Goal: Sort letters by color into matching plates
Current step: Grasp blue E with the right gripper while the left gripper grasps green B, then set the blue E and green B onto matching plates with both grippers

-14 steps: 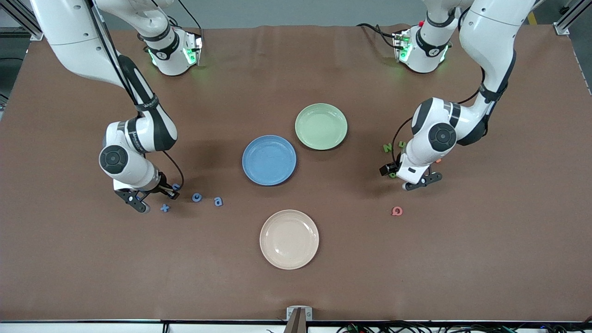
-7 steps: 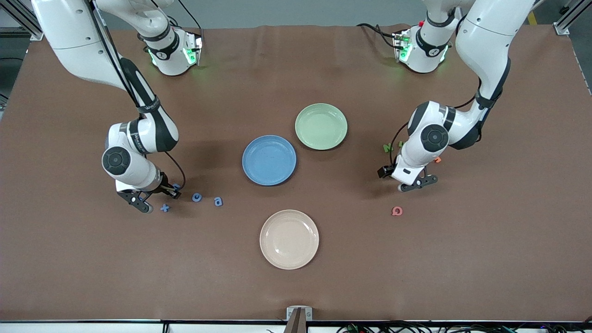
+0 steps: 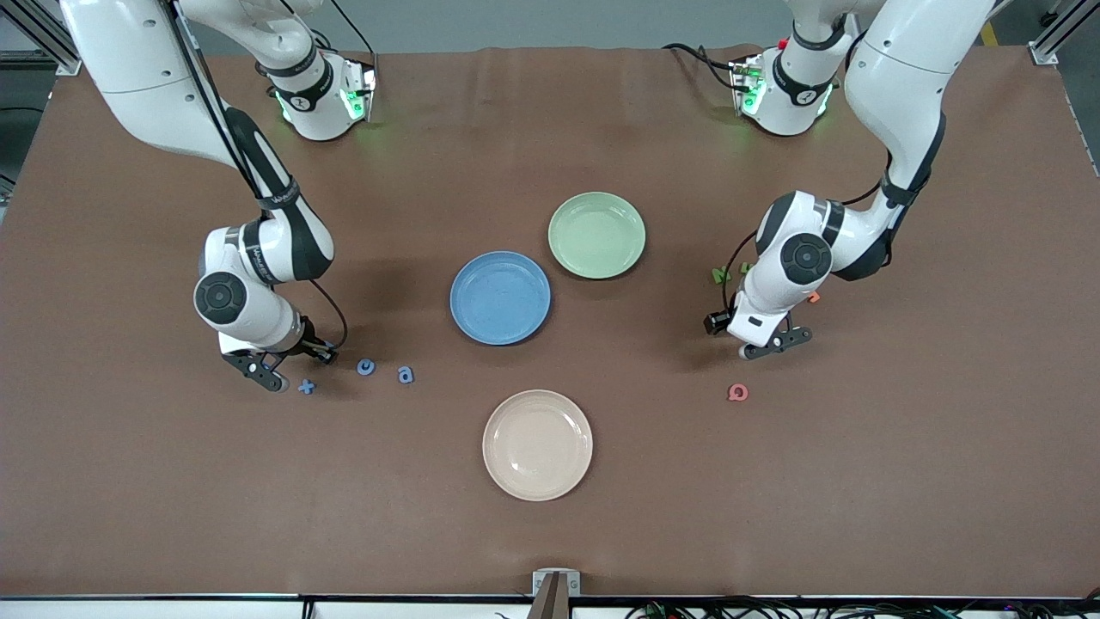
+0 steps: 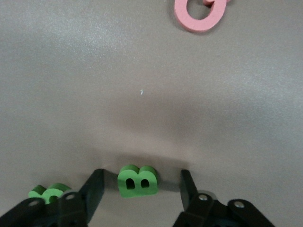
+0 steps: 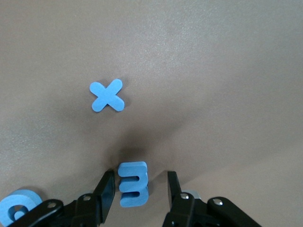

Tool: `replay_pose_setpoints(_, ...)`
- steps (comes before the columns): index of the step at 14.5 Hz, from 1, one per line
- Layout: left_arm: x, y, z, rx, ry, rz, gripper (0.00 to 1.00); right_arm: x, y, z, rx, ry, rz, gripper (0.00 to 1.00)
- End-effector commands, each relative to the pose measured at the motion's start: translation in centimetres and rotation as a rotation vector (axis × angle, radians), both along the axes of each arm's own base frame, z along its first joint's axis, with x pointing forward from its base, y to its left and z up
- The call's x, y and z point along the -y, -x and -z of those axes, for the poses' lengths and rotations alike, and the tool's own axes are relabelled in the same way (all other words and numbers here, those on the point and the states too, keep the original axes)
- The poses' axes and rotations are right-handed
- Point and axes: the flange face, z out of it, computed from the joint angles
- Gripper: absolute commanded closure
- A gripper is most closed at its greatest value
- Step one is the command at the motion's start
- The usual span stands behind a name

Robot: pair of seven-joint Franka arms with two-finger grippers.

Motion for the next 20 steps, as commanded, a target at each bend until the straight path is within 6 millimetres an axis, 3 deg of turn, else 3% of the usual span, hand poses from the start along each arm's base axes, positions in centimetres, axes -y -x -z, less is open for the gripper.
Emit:
replay_pose_setpoints(1, 0.4, -0.5, 0.0, 0.024, -0.002, -0.009, 0.46, -0.4, 0.4, 0.6, -0.008, 0.010, -0.024, 0.57)
replay_pose_setpoints(3, 0.3, -0.6, -0.1, 0.025, -0.002, -0.011, 0.56, -0.6, 0.5, 0.7, -0.013, 0.010, -0.027, 0.87)
replay_pose_setpoints(4, 0.2, -0.7, -0.2, 0.028, -0.001, -0.012, 0.62, -0.6, 0.4, 0.6, -0.011, 0.010, -0.027, 0.96)
replay_pose_setpoints(7, 0.2, -1.0, -0.6, 0.037, 0.002, -0.015, 0.72, -0.7, 0.4, 0.5, -0.013, 0.010, -0.031, 1.00)
replay_pose_setpoints(10, 0.1, -1.3, -1.6, 0.052, 0.003, -0.018, 0.75, -4.2, 0.2, -2.5, -0.046, 0.016, -0.062, 1.00)
replay_pose_setpoints(13, 1.0, -1.3, -4.4, 0.068, -0.004, -0.003, 0.76, -11.2, 0.5, -6.4, -0.104, -0.086, -0.015, 1.00)
replay_pose_setpoints(15, 3.6, -0.6, -6.0, 0.037, -0.009, -0.021, 0.76, -16.6, 1.4, -8.0, -0.099, -0.089, 0.008, 1.00)
replay_pose_setpoints(17, 6.9, 0.7, -7.4, 0.017, -0.008, -0.027, 0.76, -22.9, 3.6, -8.5, -0.062, -0.096, 0.025, 1.00)
replay_pose_setpoints(20, 11.7, 4.3, -8.8, -0.020, -0.012, -0.032, 0.76, -29.6, 6.9, -8.5, -0.002, -0.122, 0.060, 0.99)
